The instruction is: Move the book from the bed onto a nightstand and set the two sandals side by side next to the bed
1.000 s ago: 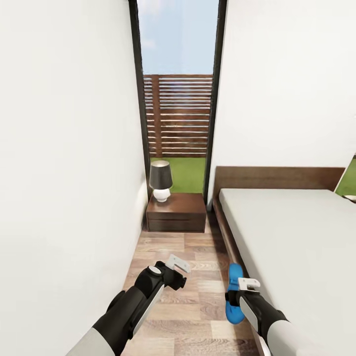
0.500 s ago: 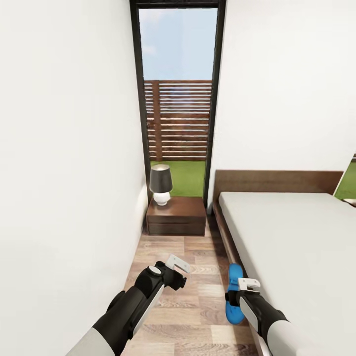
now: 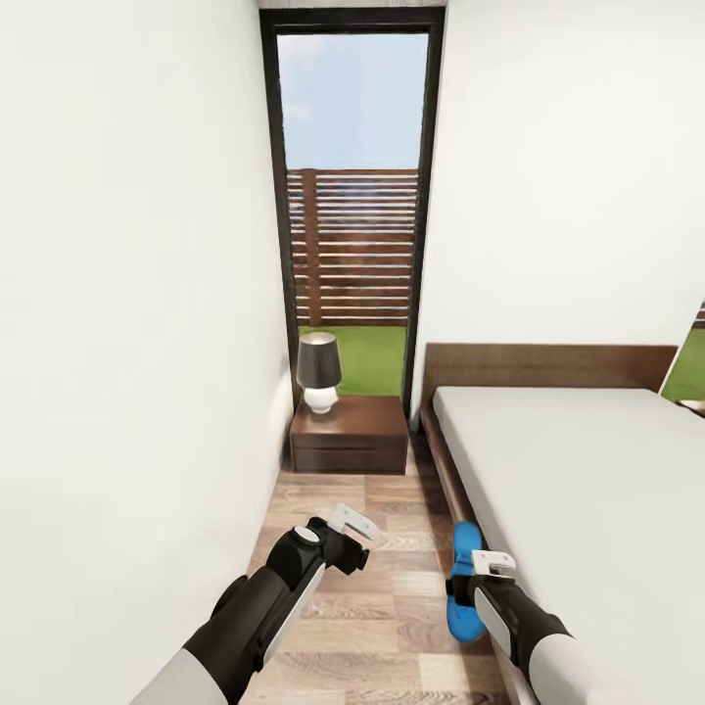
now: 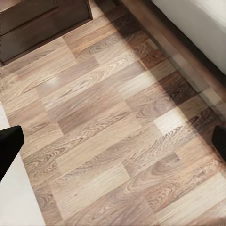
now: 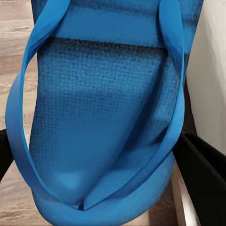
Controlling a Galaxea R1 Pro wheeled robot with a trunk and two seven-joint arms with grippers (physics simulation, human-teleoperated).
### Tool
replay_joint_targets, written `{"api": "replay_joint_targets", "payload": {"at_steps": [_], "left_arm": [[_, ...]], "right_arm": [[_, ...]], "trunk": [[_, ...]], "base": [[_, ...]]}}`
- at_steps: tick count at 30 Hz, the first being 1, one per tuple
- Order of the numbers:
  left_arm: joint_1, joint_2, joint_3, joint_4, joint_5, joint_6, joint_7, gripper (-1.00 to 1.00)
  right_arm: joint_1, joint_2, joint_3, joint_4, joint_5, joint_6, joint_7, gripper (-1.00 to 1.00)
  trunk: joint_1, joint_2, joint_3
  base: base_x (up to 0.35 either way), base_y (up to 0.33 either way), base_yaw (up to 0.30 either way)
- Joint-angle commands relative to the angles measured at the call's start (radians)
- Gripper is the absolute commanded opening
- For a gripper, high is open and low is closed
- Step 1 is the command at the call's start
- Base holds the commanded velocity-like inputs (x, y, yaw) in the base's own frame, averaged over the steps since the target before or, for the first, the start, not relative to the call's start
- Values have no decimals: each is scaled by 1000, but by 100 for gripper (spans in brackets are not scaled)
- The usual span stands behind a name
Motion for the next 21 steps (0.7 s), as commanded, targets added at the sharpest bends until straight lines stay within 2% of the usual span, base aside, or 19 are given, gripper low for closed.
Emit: {"api": "replay_joint_targets", "payload": {"at_steps": [1, 21], "left_arm": [[0, 0, 0, -1, 0, 4, -2, 100], [0, 0, -1, -1, 0, 4, -2, 100]], "right_arm": [[0, 0, 0, -2, -11, 4, -5, -100], [0, 0, 1, -2, -10, 4, -5, -100]], "trunk": [[0, -1, 1], [0, -1, 33]], "base": [[0, 0, 0], [0, 0, 0]]}}
